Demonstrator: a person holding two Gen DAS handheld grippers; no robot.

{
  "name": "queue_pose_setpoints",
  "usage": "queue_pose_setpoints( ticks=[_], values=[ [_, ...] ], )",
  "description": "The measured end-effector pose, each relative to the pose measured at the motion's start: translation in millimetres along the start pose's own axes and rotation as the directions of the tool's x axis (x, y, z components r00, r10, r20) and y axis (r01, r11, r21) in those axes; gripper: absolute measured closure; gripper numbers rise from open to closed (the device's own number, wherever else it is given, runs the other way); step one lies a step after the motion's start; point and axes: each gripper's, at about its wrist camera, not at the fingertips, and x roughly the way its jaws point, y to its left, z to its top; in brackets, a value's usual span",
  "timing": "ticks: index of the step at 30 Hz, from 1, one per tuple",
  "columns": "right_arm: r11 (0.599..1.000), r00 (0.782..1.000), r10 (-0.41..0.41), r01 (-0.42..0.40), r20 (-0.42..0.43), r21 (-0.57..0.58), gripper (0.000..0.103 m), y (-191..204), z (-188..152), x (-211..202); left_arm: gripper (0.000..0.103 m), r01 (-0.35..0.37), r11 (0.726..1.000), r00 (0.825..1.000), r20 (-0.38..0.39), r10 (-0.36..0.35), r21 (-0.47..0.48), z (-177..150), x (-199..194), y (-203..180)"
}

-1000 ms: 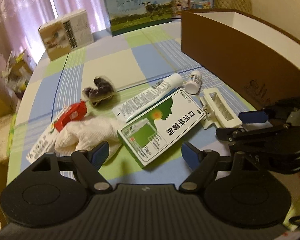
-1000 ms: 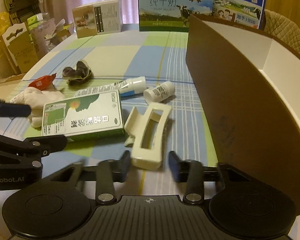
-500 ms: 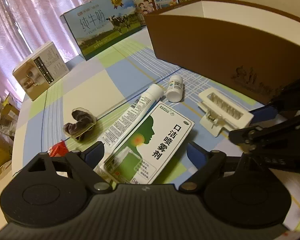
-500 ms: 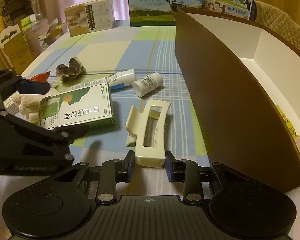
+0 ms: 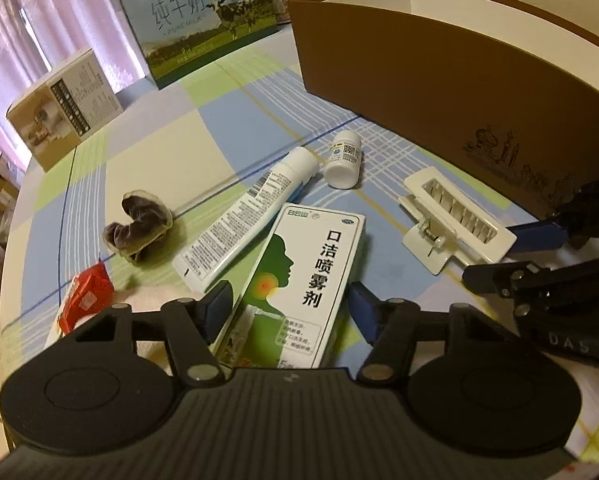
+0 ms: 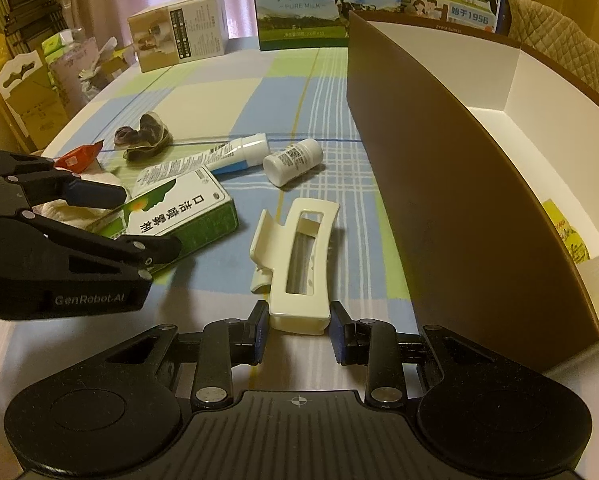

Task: Organize objects
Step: 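Grasp the green-and-white spray box with the left tool while the right tool holds the clip, then carry the spray box and clip over the cardboard box with both tools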

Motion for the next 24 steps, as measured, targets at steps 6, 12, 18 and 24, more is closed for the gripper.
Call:
queue_pose_setpoints(
  ticks=[6, 12, 18, 24],
  values=[
    [1.000, 1.000, 0.003, -0.003, -0.018, -0.012, 0.075, -2, -10, -9, 0.051, 0.001, 0.995, 0.998, -0.059, -0.007, -0.103, -5, -10, -2],
    [0.999, 0.999, 0.018, -0.020, -0.042, -0.046, 0.075, -3, -25, -24, 0.052, -0.006, 0.983, 0.991, -0.131, -0.018, -0.183, -14, -19, -11],
    [0.998, 0.998, 0.047, -0.050, -0.050, -0.049, 0.074, -2, -37, -35, 0.052, 0.001, 0.964, 0.983, -0.177, -0.050, -0.264, -25, -32, -19],
    [0.996, 0.998, 0.057, -0.057, -0.016, -0.064, 0.067, 4, -30, -35, 0.044, 0.013, 0.945, 0.977, -0.197, -0.082, -0.328, -28, -23, -11]
  ],
)
